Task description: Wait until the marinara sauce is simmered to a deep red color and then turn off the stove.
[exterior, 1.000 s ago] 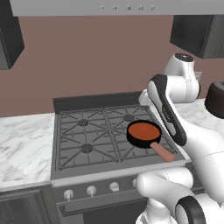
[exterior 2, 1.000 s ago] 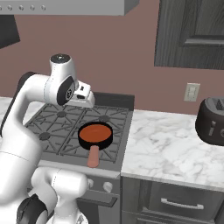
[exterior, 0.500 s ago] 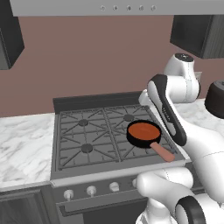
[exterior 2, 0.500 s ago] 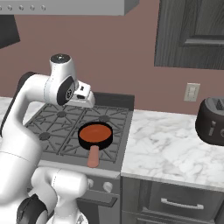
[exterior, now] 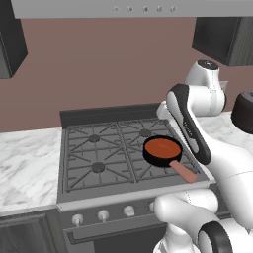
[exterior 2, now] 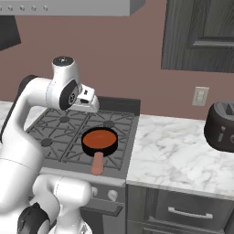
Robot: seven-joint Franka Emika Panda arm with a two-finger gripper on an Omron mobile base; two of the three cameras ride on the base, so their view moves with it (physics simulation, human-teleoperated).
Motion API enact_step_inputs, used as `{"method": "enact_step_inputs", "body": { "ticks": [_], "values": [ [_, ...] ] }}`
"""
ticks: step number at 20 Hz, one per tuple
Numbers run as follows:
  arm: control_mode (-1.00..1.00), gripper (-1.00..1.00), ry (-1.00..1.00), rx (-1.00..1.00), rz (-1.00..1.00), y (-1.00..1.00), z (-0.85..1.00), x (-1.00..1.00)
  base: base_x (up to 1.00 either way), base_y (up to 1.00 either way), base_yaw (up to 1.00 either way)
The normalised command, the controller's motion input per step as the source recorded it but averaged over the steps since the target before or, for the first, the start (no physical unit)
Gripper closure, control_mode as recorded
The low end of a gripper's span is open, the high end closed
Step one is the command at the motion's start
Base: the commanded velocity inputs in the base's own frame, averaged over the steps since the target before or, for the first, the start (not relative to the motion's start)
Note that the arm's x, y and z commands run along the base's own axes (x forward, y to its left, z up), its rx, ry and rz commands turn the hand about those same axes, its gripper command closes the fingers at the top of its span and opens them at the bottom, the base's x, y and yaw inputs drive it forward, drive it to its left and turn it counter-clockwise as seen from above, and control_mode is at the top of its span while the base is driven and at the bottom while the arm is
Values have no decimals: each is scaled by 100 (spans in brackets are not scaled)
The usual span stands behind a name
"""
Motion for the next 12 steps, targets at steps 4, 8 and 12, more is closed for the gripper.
{"method": "enact_step_inputs", "body": {
  "ticks": [4, 8, 12],
  "values": [
    [-100, -100, 0, 0, 0, 0, 0, 0, 0, 0, 0],
    [-100, -100, 0, 0, 0, 0, 0, 0, 0, 0, 0],
    [-100, -100, 0, 0, 0, 0, 0, 0, 0, 0, 0]
  ]
}}
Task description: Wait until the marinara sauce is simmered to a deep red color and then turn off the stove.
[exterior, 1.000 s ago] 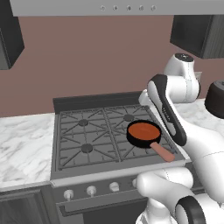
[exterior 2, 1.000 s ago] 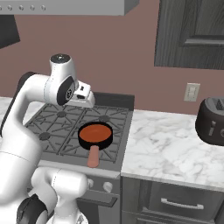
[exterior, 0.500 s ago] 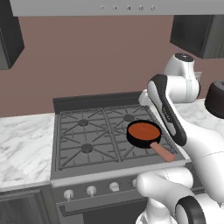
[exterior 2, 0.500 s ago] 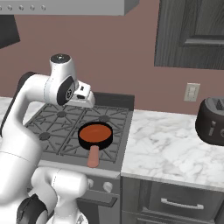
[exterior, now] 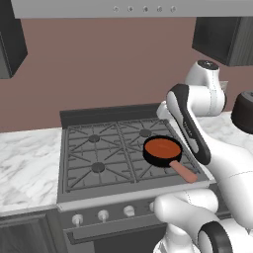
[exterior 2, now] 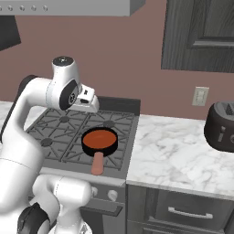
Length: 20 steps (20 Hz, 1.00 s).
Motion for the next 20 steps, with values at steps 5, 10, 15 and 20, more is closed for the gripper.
{"method": "enact_step_inputs", "body": {
  "ticks": [5, 10, 15, 20],
  "values": [
    [-100, -100, 0, 0, 0, 0, 0, 0, 0, 0, 0],
    [-100, -100, 0, 0, 0, 0, 0, 0, 0, 0, 0],
    [-100, -100, 0, 0, 0, 0, 0, 0, 0, 0, 0],
    [-100, -100, 0, 0, 0, 0, 0, 0, 0, 0, 0]
  ]
}}
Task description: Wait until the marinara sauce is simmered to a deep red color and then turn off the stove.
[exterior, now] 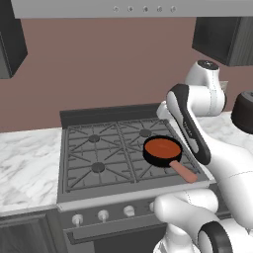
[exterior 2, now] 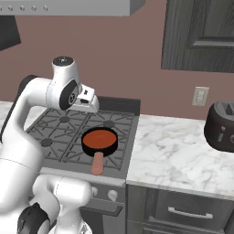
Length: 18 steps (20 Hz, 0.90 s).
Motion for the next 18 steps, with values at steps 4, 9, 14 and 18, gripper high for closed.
{"method": "enact_step_inputs", "body": {
  "ticks": [4, 9, 14, 18],
  "values": [
    [-100, -100, 0, 0, 0, 0, 0, 0, 0, 0, 0],
    [-100, -100, 0, 0, 0, 0, 0, 0, 0, 0, 0],
    [-100, -100, 0, 0, 0, 0, 0, 0, 0, 0, 0],
    [-100, -100, 0, 0, 0, 0, 0, 0, 0, 0, 0]
  ]
}}
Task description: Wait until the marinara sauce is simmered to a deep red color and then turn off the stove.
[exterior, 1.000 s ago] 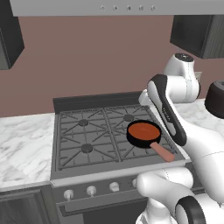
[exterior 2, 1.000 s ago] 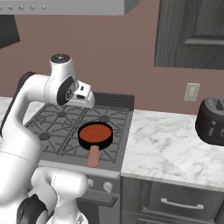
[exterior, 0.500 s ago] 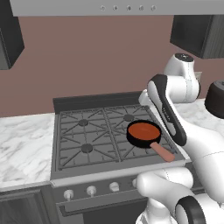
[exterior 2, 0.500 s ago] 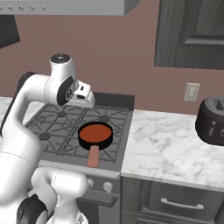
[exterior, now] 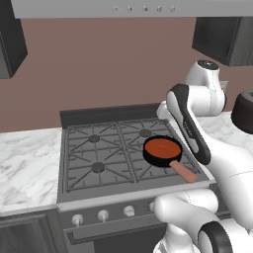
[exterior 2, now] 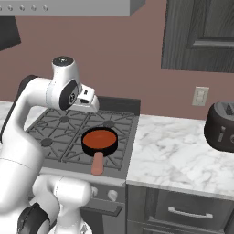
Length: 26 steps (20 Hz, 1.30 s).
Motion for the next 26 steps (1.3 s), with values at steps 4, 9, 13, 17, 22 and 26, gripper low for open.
{"method": "enact_step_inputs", "body": {
  "ticks": [4, 9, 13, 17, 22, 26],
  "values": [
    [-100, -100, 0, 0, 0, 0, 0, 0, 0, 0, 0],
    [-100, -100, 0, 0, 0, 0, 0, 0, 0, 0, 0],
    [-100, -100, 0, 0, 0, 0, 0, 0, 0, 0, 0],
    [-100, -100, 0, 0, 0, 0, 0, 0, 0, 0, 0],
    [-100, -100, 0, 0, 0, 0, 0, 0, 0, 0, 0],
    [-100, -100, 0, 0, 0, 0, 0, 0, 0, 0, 0]
  ]
}}
